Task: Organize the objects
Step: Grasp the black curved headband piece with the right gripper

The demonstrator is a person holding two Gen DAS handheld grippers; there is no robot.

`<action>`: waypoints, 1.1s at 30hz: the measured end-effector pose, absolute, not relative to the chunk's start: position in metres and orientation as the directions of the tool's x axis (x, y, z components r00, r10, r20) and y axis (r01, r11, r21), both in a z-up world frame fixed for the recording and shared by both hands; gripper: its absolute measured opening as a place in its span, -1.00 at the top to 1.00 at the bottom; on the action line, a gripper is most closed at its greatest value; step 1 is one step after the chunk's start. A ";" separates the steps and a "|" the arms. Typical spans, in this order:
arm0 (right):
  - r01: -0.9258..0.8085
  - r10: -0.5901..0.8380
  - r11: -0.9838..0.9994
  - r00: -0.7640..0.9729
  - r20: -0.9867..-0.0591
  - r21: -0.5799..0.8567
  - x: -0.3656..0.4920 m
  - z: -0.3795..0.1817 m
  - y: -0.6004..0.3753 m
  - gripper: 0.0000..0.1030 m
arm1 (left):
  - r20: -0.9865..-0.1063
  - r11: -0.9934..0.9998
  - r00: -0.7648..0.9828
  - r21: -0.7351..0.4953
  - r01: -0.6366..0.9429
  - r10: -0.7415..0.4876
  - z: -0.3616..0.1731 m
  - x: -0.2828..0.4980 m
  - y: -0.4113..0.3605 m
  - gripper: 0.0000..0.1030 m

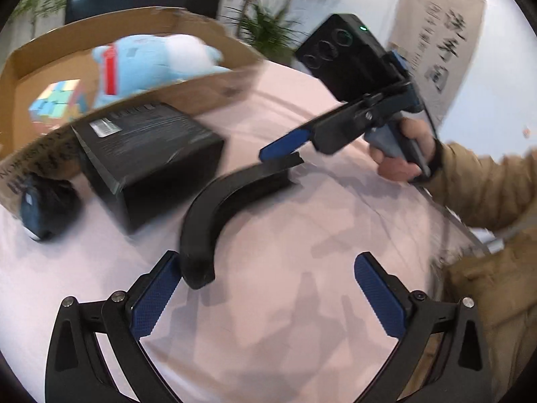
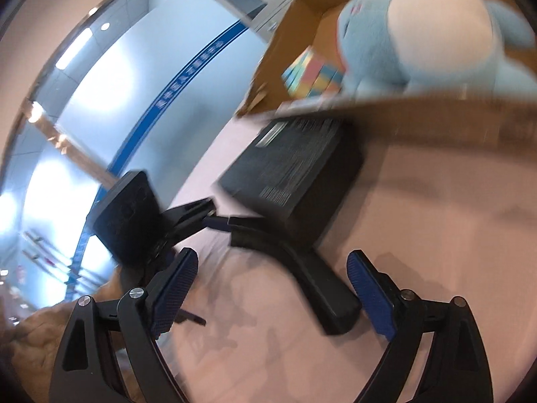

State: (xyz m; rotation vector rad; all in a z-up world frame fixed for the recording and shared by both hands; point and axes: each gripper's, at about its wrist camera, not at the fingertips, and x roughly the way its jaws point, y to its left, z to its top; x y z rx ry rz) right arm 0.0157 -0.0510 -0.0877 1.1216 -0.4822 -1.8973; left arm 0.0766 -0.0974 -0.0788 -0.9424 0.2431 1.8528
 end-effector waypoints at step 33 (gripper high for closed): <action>0.593 -0.451 -0.797 -0.464 -0.762 0.111 0.108 -0.086 -0.084 0.52 | -0.756 -0.649 -0.376 -0.085 -0.756 0.536 -0.102 0.087 -0.094 0.62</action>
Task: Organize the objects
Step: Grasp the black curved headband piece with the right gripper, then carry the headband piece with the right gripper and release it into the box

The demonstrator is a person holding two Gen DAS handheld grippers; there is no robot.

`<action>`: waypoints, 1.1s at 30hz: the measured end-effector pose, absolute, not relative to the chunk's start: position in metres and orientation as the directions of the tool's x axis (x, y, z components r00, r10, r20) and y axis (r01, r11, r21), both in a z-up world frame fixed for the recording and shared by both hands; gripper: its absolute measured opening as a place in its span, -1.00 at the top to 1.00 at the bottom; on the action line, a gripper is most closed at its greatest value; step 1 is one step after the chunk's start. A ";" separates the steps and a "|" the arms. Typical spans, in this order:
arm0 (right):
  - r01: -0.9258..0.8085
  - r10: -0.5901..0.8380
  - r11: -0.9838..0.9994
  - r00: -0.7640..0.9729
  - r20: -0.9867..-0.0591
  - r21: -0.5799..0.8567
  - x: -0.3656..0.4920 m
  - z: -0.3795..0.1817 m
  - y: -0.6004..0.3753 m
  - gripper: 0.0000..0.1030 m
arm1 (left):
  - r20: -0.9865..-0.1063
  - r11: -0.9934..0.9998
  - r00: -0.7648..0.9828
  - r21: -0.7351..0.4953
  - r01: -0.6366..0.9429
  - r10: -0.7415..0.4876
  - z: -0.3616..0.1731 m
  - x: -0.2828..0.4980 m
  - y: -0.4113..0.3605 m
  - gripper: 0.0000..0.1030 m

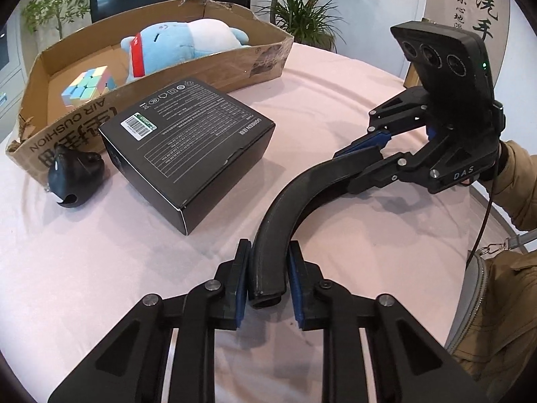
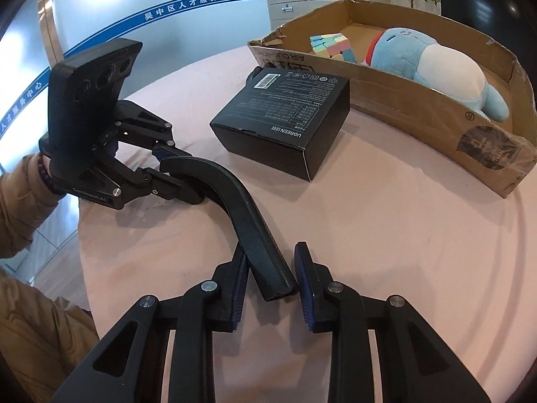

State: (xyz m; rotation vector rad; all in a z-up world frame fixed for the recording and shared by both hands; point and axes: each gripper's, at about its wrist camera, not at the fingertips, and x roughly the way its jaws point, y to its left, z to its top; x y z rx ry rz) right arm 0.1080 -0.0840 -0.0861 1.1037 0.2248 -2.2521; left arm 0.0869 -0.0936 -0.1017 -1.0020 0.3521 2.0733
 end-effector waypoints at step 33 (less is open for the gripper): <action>0.432 -0.328 -0.902 -0.685 -0.650 -0.001 -0.089 0.014 -0.111 0.12 | -0.638 -0.879 -0.688 0.038 -0.476 0.345 -0.020 -0.116 -0.194 -0.60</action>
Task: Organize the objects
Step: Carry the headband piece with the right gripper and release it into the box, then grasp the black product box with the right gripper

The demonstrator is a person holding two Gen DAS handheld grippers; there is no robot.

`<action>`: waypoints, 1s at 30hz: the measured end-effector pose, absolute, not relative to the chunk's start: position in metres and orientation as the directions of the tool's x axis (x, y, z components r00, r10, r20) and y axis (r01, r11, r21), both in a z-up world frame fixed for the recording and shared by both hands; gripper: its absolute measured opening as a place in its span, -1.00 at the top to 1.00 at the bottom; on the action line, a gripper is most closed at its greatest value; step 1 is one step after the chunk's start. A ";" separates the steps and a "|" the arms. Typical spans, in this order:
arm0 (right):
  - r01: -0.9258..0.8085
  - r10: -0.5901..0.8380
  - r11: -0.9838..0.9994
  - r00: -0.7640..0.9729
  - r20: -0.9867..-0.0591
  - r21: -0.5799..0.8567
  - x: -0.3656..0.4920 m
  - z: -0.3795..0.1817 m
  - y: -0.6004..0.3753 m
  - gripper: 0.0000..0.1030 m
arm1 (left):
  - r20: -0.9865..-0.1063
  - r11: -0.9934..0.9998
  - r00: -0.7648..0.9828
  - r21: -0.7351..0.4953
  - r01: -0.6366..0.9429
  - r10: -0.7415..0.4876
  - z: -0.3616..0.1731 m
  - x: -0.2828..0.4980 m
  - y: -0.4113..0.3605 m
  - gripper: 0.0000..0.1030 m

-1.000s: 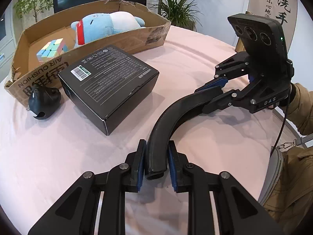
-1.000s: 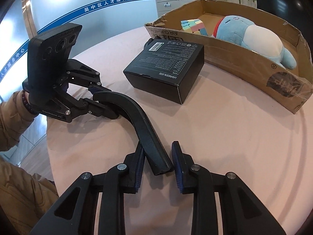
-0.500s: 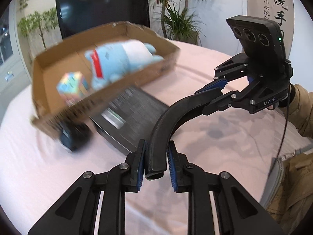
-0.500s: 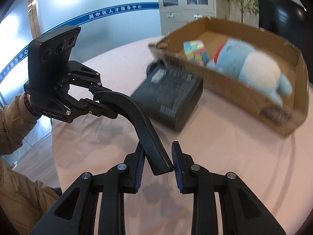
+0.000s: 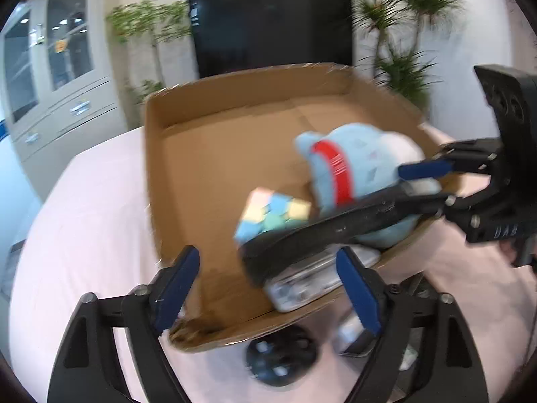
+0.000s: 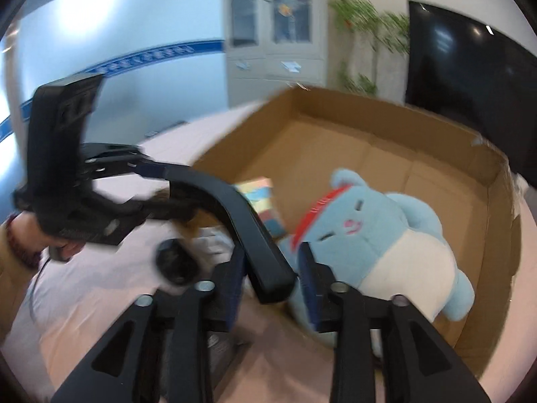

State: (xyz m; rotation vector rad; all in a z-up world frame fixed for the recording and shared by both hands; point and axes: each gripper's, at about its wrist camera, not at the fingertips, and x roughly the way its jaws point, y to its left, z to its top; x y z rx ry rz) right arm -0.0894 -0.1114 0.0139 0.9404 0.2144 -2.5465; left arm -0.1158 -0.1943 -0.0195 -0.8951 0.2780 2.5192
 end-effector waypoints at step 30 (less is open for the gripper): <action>0.551 -0.699 -0.703 -0.415 -0.583 0.451 0.030 -0.060 -0.087 -0.37 | -0.609 -0.542 -0.333 -0.193 -0.818 0.720 -0.050 0.036 -0.162 -0.93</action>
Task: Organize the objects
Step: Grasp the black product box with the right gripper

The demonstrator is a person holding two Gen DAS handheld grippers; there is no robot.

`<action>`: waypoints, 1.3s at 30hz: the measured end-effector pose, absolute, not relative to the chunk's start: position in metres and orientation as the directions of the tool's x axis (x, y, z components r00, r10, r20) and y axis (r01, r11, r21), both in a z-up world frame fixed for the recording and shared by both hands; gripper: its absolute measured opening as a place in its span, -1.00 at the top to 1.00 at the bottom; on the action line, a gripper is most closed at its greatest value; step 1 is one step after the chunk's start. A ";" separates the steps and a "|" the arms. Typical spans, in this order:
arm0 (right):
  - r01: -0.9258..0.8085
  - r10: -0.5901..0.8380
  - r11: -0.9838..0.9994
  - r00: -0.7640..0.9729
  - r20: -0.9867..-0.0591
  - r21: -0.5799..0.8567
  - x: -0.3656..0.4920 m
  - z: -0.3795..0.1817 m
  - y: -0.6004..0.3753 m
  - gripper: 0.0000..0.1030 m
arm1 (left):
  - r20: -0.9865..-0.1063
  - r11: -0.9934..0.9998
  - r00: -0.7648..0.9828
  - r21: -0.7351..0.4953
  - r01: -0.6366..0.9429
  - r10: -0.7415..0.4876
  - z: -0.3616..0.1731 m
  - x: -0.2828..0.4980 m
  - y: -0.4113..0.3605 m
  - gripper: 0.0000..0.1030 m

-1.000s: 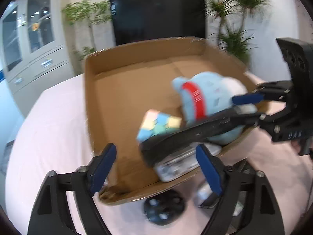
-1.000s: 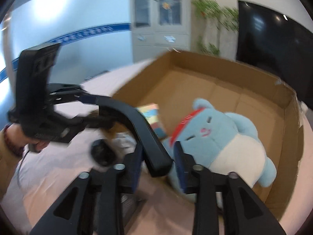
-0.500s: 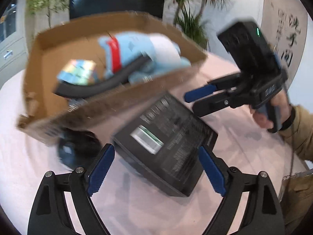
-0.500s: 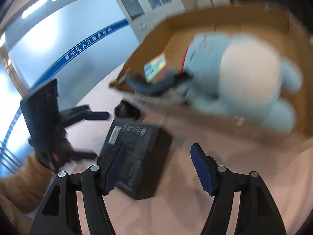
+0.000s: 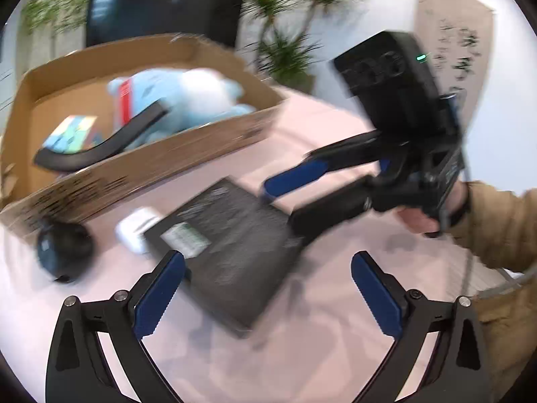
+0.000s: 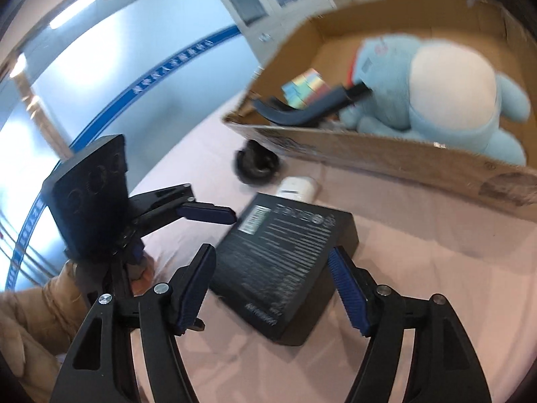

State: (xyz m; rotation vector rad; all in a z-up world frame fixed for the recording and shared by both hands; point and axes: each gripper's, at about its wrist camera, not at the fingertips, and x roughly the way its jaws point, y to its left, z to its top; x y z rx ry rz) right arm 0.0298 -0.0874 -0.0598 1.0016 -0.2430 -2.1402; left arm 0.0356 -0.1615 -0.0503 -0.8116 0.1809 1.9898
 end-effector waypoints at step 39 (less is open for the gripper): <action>0.641 -0.774 -0.614 -0.375 -0.511 0.461 0.093 -0.037 -0.082 -0.53 | -0.557 -0.537 -0.360 -0.191 -0.821 0.748 -0.025 0.086 -0.199 -0.98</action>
